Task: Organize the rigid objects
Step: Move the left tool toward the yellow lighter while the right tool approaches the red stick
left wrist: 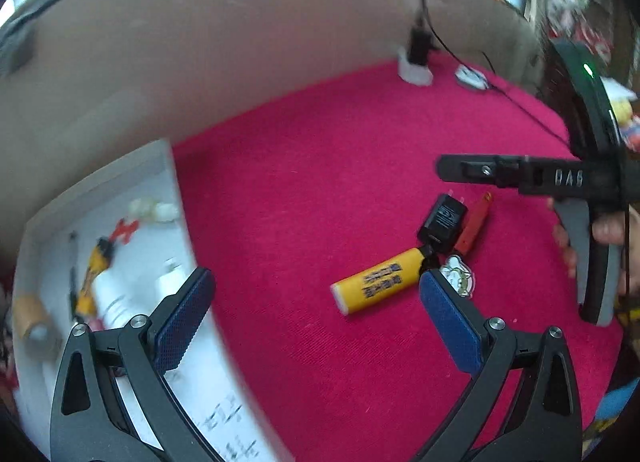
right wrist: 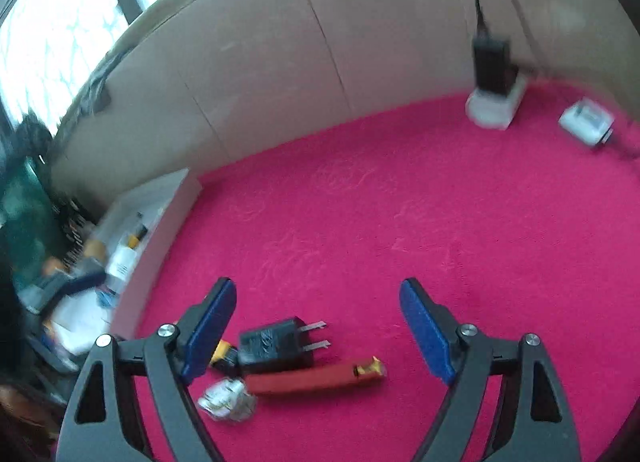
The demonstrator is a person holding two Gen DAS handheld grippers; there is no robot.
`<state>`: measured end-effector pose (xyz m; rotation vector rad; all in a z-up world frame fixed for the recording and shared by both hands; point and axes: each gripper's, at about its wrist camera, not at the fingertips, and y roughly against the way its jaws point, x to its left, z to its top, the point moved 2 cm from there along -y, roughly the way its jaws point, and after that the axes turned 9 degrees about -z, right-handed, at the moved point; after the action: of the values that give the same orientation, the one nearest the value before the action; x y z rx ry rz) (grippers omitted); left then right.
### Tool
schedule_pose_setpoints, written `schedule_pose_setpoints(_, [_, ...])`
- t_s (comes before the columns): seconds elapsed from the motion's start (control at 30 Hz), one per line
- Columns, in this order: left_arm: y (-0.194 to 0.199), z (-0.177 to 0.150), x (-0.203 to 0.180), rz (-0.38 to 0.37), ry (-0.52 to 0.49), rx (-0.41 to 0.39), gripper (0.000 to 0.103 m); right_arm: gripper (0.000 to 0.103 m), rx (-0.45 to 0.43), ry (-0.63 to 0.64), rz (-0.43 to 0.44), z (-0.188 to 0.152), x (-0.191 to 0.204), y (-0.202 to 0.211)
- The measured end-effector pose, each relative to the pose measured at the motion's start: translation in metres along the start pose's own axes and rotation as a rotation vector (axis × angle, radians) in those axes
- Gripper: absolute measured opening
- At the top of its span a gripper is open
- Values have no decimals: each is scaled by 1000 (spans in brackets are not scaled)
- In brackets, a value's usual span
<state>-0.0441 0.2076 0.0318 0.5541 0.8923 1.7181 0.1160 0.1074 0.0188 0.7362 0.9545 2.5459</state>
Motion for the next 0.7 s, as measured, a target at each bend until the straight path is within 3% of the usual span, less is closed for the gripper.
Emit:
schedule_pose_setpoints(0.07, [-11, 6, -1, -34, 10, 30, 103, 84, 81, -4, 102, -4, -2, -11])
schedule_pose_setpoints(0.17, [-19, 13, 1, -42, 14, 49, 103, 84, 117, 65, 154, -16, 2, -4])
schedule_pose_setpoints(0.23, [-21, 14, 1, -20, -39, 64, 103, 85, 167, 161, 202, -31, 9, 9])
schedule_pose_setpoints(0.3, [-24, 13, -2, -7, -123, 101, 103, 84, 178, 321, 166, -49, 19, 26])
schedule_pose_setpoints(0.4, [-31, 11, -11, -15, -247, 157, 103, 84, 127, 527, 6, -64, 31, 41])
schedule_pose_setpoints(0.53, [-45, 10, -24, -29, -344, 204, 103, 84, 94, 661, -61, -69, 43, 34])
schedule_pose_setpoints(0.67, [-57, 8, -31, -53, -373, 230, 101, 54, 132, 715, -74, -70, 51, 13])
schedule_pose_setpoints(0.7, [-60, 8, -32, -53, -386, 240, 99, 54, 118, 725, -72, -71, 52, 12])
